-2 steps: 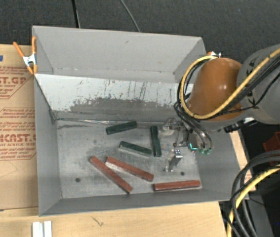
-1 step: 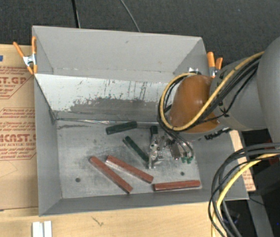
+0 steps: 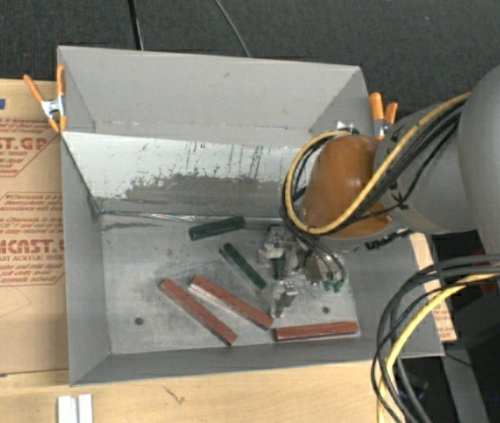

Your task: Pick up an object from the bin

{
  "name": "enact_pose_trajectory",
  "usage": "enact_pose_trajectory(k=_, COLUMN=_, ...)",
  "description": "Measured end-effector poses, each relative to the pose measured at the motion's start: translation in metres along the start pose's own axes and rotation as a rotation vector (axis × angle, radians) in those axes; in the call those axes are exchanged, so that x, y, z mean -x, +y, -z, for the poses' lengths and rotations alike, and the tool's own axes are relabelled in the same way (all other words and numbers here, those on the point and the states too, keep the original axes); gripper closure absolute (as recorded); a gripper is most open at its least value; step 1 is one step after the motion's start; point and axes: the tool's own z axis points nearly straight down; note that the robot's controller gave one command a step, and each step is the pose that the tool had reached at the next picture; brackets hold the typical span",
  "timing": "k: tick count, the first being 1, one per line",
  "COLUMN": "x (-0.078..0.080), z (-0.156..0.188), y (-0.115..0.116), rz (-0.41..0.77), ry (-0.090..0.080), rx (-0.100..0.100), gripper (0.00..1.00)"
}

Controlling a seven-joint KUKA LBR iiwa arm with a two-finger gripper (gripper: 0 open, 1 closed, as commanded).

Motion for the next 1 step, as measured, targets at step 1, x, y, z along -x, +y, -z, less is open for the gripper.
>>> enact_pose_trajectory(k=1, x=0.0001, z=0.0, y=0.0, rz=0.0, ry=0.0, rx=0.0, gripper=0.0)
